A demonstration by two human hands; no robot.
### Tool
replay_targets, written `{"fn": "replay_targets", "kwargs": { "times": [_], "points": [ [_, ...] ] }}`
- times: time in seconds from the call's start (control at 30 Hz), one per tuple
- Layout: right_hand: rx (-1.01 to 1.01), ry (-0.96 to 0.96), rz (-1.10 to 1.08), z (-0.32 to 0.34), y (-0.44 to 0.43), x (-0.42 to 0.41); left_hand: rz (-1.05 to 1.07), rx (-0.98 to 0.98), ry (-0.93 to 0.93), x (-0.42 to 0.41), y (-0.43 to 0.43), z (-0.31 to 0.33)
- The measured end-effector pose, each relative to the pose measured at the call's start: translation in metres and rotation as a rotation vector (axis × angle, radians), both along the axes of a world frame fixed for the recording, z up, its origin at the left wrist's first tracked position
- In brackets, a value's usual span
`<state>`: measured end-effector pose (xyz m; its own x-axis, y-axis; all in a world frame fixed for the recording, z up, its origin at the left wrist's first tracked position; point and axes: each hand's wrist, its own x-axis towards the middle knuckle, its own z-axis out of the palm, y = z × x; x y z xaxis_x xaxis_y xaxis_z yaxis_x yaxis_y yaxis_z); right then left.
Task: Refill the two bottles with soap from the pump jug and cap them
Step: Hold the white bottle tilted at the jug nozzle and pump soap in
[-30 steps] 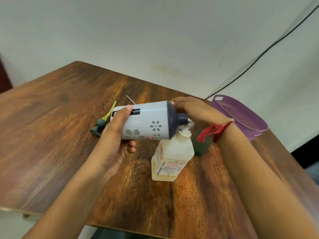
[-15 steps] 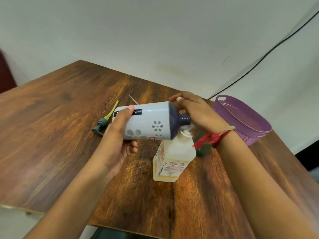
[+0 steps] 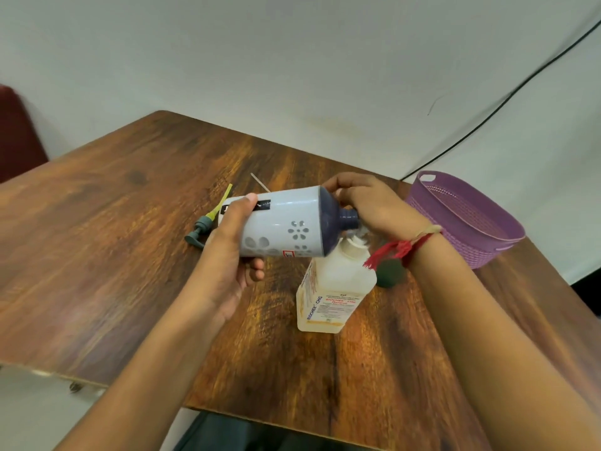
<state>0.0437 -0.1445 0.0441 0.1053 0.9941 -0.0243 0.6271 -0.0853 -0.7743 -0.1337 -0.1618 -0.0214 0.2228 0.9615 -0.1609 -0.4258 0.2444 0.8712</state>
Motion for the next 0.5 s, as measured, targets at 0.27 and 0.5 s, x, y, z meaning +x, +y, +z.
{"fn": "replay_targets", "kwargs": {
  "times": [0.27,0.5],
  "points": [
    [0.048,0.077,0.001,0.001,-0.003,0.001,-0.036,-0.017,-0.056,-0.001,-0.002,-0.004],
    [-0.11,0.615,-0.022,0.003,-0.012,0.005,-0.129,-0.113,-0.147,0.002,-0.01,-0.01]
  ]
}}
